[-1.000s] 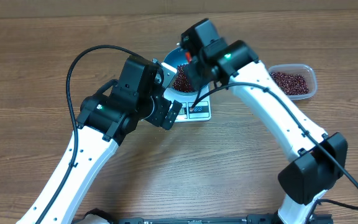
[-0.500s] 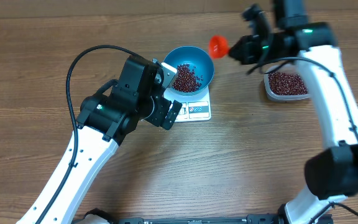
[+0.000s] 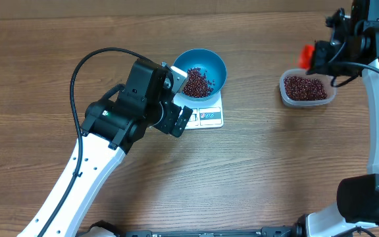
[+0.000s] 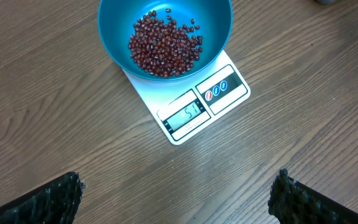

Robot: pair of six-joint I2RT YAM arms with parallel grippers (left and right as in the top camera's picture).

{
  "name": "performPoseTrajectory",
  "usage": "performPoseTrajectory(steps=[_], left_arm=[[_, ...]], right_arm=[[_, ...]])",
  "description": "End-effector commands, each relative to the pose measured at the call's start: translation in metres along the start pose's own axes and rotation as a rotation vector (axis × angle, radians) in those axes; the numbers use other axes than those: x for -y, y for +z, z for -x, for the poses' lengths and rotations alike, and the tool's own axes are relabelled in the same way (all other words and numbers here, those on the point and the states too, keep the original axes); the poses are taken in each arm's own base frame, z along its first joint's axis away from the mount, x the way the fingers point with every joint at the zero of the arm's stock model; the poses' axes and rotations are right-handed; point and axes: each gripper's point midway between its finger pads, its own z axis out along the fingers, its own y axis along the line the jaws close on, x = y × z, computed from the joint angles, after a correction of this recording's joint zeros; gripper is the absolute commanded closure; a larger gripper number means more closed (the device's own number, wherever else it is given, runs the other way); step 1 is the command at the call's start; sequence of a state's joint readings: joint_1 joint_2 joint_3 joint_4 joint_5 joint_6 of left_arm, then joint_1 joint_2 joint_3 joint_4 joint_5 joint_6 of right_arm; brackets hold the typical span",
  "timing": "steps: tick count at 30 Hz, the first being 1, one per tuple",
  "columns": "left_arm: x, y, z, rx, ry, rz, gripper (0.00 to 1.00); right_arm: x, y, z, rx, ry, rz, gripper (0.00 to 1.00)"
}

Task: Scoop item into bowl and weigh 150g on scale
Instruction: 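Move the empty red cup back to the bean tub with the right gripper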

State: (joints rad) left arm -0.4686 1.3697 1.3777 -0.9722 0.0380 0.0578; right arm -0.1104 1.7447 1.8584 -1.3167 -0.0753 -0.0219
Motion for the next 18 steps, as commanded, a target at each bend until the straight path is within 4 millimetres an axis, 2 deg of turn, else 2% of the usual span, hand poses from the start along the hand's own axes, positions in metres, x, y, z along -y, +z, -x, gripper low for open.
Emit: performPoseTrajectory(steps=[1,6,13,18], left_arm=[[-0.001,-0.002,-0.001,0.004,-0.016,-0.001,0.00],[-0.001,-0.002,-0.001,0.004,-0.016,-0.001,0.00],[-0.001,-0.002,-0.001,0.004,-0.016,-0.001,0.00],[-0.001,-0.002,-0.001,0.004,-0.016,-0.001,0.00]], right_arm=[[0.040,-0.010,-0.001,0.014,0.016,-0.247,0.96],[0.053,0.001,-0.017,-0.049,0.010,-0.322,0.96],[0.061,0.037,-0.036,-0.144,-0.050,-0.338,0.96],[0.060,0.055,-0.035,-0.153,-0.058,-0.341,0.96]])
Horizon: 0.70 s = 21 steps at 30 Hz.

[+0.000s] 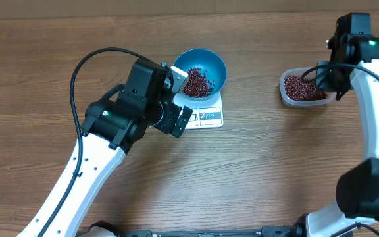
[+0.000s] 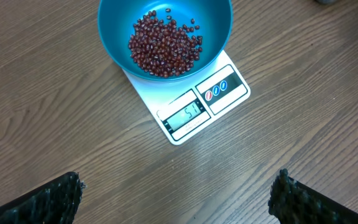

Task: Scoop item into bowl and weigh 150g on scale
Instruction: 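Move the empty red cup back to the bean tub with the right gripper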

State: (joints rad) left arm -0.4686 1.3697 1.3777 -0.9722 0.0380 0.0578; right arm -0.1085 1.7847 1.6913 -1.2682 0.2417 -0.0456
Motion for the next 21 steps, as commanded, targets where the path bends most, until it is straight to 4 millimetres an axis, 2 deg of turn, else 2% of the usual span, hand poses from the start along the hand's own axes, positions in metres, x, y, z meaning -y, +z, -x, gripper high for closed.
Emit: performPoseTrajectory(steps=[1,6,12,16,21], left_arm=[[-0.001,-0.002,-0.001,0.004,-0.016,-0.001,0.00],[-0.001,-0.002,-0.001,0.004,-0.016,-0.001,0.00],[-0.001,-0.002,-0.001,0.004,-0.016,-0.001,0.01],[-0.001,-0.002,-0.001,0.004,-0.016,-0.001,0.00],[-0.001,-0.002,-0.001,0.004,-0.016,-0.001,0.00]], right_arm=[[-0.004,0.010,0.005,0.006,-0.026,-0.026,0.96],[-0.013,0.013,0.015,0.047,-0.094,-0.021,0.96],[-0.029,0.020,0.016,0.067,-0.174,-0.014,0.96],[-0.028,0.028,0.013,0.051,-0.178,-0.033,0.96],[-0.022,0.051,0.003,-0.007,-0.192,-0.091,0.96]])
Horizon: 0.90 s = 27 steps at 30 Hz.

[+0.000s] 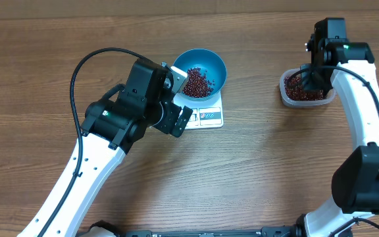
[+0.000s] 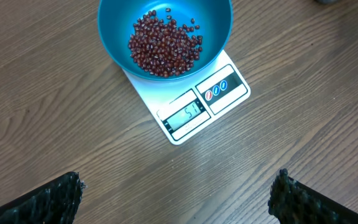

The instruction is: Scoop item into bowl and weigh 150g on scale

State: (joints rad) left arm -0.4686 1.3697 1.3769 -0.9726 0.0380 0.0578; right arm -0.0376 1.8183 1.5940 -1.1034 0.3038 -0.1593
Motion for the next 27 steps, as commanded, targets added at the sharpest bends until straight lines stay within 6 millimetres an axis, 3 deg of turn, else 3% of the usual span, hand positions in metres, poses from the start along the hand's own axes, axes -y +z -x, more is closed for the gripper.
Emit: performPoseTrajectory(steps=[1,6,12,17,27], left_arm=[[-0.001,-0.002,-0.001,0.005,-0.016,-0.001,0.00],[-0.001,-0.002,-0.001,0.005,-0.016,-0.001,0.00],[-0.001,-0.002,-0.001,0.005,-0.016,-0.001,0.00],[-0.001,-0.002,-0.001,0.005,-0.016,-0.001,0.01],[-0.001,-0.002,-0.001,0.005,-0.016,-0.001,0.00]], right_arm=[[0.000,0.024,-0.012,-0.064,-0.025,-0.042,0.97],[-0.007,0.042,-0.016,-0.093,-0.037,-0.037,0.96],[-0.036,0.056,-0.021,-0.130,-0.074,0.052,0.96],[-0.054,0.054,-0.017,-0.112,-0.064,0.156,0.96],[-0.054,0.045,-0.013,-0.077,0.055,0.392,0.96]])
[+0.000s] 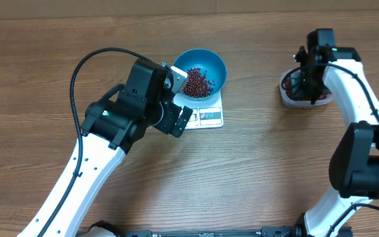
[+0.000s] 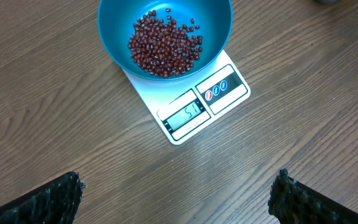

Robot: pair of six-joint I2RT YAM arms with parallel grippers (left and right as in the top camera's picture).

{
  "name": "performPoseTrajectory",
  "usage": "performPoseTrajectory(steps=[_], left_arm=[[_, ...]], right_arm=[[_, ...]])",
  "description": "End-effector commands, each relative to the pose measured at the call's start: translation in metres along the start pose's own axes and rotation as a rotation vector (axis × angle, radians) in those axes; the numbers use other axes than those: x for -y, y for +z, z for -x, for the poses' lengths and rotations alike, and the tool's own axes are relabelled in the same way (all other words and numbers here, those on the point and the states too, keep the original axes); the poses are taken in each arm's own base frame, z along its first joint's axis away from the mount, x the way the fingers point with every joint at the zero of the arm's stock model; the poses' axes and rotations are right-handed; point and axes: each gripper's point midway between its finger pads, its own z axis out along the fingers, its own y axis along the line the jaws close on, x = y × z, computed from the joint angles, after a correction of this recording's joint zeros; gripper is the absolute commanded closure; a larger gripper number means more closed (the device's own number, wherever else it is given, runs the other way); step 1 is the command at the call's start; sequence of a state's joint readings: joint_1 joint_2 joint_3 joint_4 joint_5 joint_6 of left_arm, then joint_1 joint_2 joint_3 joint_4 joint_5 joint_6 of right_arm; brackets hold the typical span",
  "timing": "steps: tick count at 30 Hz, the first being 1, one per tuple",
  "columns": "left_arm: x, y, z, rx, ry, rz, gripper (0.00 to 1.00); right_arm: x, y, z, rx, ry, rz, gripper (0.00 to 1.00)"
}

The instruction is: Scoop item into bowl and weigh 150g on scale

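A blue bowl (image 1: 220,66) holding red beans (image 1: 197,81) stands on a small white scale (image 1: 207,117). In the left wrist view the bowl (image 2: 114,43) is at the top, and the scale's display (image 2: 188,114) reads 51. My left gripper (image 2: 176,199) hovers open over bare wood just in front of the scale, holding nothing. My right gripper (image 1: 306,80) is down over the clear container of red beans (image 1: 324,96) at the right. It covers most of the container, and its jaws and anything in them are hidden.
The table's far edge (image 1: 176,16) runs along the top. My left arm (image 1: 91,164) crosses the lower left, with its black cable arching above it. My right arm (image 1: 367,131) stands along the right edge.
My right gripper has shifted a little left and lower over the bean container and now covers more of it. The left gripper, bowl, scale and reading of 51 are unchanged.
My right gripper was first up at the far right, beyond the container, with something red at its tip. Then it stood by the container's right side, then over it, and now it is down on it. The left arm stayed still throughout.
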State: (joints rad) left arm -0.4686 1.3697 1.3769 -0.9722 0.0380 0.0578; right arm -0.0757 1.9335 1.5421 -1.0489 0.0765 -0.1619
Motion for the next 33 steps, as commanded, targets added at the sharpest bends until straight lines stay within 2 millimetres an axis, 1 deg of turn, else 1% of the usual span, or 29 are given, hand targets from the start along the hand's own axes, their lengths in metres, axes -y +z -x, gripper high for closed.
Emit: performPoseTrajectory(steps=[1,3,8,13,17,24,27,33], left_arm=[[-0.001,-0.002,-0.001,0.005,-0.016,-0.001,0.01],[-0.001,-0.002,-0.001,0.005,-0.016,-0.001,0.00],[-0.001,-0.002,-0.001,0.005,-0.016,-0.001,0.00],[-0.001,-0.002,-0.001,0.005,-0.016,-0.001,0.00],[-0.001,-0.002,-0.001,0.005,-0.016,-0.001,0.00],[-0.001,-0.002,-0.001,0.005,-0.016,-0.001,0.00],[-0.001,-0.002,-0.001,0.005,-0.016,-0.001,0.00],[-0.001,-0.002,-0.001,0.005,-0.016,-0.001,0.00]], right_arm=[[-0.014,-0.006,0.001,0.028,0.039,0.188,0.96],[-0.017,-0.010,0.002,0.046,0.022,0.264,0.96],[-0.019,-0.015,-0.001,0.063,-0.018,0.362,0.96],[-0.020,-0.016,-0.009,0.047,-0.096,0.378,0.96],[-0.030,-0.021,-0.007,0.074,-0.131,0.443,0.96],[-0.032,-0.023,-0.004,0.091,-0.130,0.469,0.96],[-0.031,-0.026,-0.002,0.115,-0.129,0.512,0.96],[-0.018,-0.028,-0.002,0.141,-0.057,0.587,0.96]])
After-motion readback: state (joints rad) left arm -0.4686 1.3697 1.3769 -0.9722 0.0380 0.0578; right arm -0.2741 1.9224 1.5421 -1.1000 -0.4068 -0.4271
